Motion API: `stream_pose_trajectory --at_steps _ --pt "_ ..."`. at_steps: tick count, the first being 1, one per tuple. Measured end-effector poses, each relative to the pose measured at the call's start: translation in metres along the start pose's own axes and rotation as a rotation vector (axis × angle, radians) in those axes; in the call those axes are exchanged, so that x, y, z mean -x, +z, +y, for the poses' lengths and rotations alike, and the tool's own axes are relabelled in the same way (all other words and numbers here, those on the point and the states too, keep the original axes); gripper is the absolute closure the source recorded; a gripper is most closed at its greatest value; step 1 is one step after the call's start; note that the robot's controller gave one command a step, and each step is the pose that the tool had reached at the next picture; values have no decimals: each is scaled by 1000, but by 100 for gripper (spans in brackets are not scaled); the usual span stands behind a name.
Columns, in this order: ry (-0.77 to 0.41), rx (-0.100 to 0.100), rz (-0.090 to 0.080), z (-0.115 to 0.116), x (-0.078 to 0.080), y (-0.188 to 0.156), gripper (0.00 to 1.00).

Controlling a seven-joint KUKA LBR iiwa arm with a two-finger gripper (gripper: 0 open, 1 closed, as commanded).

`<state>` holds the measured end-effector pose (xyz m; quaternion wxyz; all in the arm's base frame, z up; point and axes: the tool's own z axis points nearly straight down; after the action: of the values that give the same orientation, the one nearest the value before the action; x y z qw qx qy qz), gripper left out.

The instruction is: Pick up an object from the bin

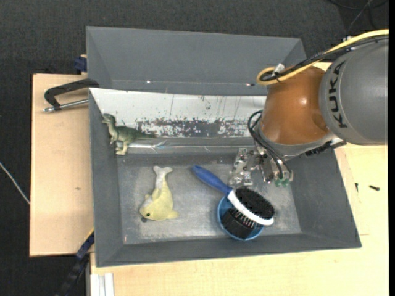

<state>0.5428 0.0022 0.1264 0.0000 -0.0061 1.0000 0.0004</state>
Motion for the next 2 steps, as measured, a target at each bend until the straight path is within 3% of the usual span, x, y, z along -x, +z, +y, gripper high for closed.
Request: stream_pose_trajectory --at_steps 1,2 --pt "-49 1 1 27 -6 14 100" --pt "-45 3 2 71 -7 39 100"
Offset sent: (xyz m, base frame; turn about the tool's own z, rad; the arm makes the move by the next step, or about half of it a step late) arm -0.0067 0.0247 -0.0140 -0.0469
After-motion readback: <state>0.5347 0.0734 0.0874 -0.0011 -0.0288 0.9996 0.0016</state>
